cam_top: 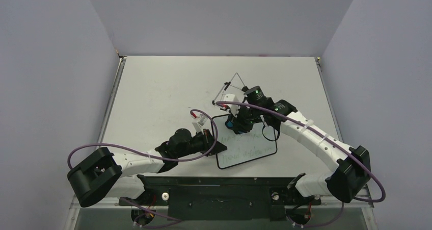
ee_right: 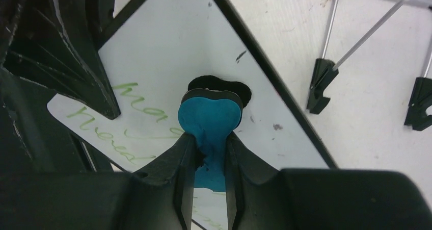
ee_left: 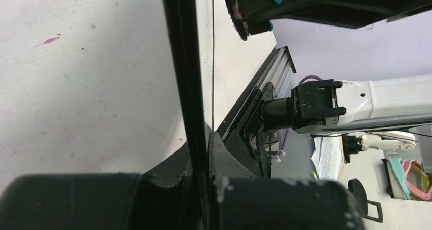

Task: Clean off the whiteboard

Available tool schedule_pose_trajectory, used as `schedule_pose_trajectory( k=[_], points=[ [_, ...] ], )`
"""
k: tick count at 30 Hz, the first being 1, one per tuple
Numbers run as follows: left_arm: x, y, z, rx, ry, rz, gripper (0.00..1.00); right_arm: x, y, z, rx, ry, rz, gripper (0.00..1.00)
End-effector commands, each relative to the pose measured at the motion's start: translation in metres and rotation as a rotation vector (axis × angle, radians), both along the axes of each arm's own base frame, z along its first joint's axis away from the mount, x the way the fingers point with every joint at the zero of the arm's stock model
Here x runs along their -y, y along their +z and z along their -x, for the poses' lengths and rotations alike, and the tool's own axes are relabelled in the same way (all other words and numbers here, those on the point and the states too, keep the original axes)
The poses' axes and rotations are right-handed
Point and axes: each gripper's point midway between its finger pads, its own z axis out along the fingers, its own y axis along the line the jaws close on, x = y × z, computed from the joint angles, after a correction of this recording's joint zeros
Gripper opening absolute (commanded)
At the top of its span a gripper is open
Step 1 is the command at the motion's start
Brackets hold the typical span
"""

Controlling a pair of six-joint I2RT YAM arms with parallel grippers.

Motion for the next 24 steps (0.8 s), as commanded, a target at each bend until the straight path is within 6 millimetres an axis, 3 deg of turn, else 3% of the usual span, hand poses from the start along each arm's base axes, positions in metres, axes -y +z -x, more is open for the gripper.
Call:
schedule_pose_trajectory(
  k=[1, 6, 8, 12, 19, 21, 24],
  points=[
    [0.008, 0.054, -0.003, 0.147, -0.021, 0.133, 0.0, -0.009, 0.01, -0.014, 0.029, -0.011, -0.004, 0.0],
    [0.007, 0.054, -0.003, 0.151, -0.02, 0.131, 0.0, 0.029, 0.006, -0.055, 0.06, -0.267, 0.013, 0.0],
    [0.007, 0.054, -0.003, 0.152, -0.02, 0.129, 0.0, 0.039, 0.008, -0.061, 0.083, -0.312, 0.016, 0.0],
    [0.007, 0.054, -0.003, 0.152, -0.021, 0.13, 0.0, 0.024, 0.008, -0.047, 0.079, -0.234, -0.001, 0.0],
    [0.01, 0.053, -0.003, 0.143, -0.029, 0.128, 0.0, -0.028, 0.02, -0.012, 0.029, 0.022, -0.03, 0.0],
    [0.011, 0.053, -0.003, 0.142, -0.032, 0.129, 0.0, -0.031, 0.023, -0.008, 0.024, 0.046, -0.031, 0.0],
    [0.011, 0.054, -0.002, 0.144, -0.032, 0.131, 0.0, -0.02, 0.017, -0.009, 0.047, 0.026, -0.005, 0.0]
  ],
)
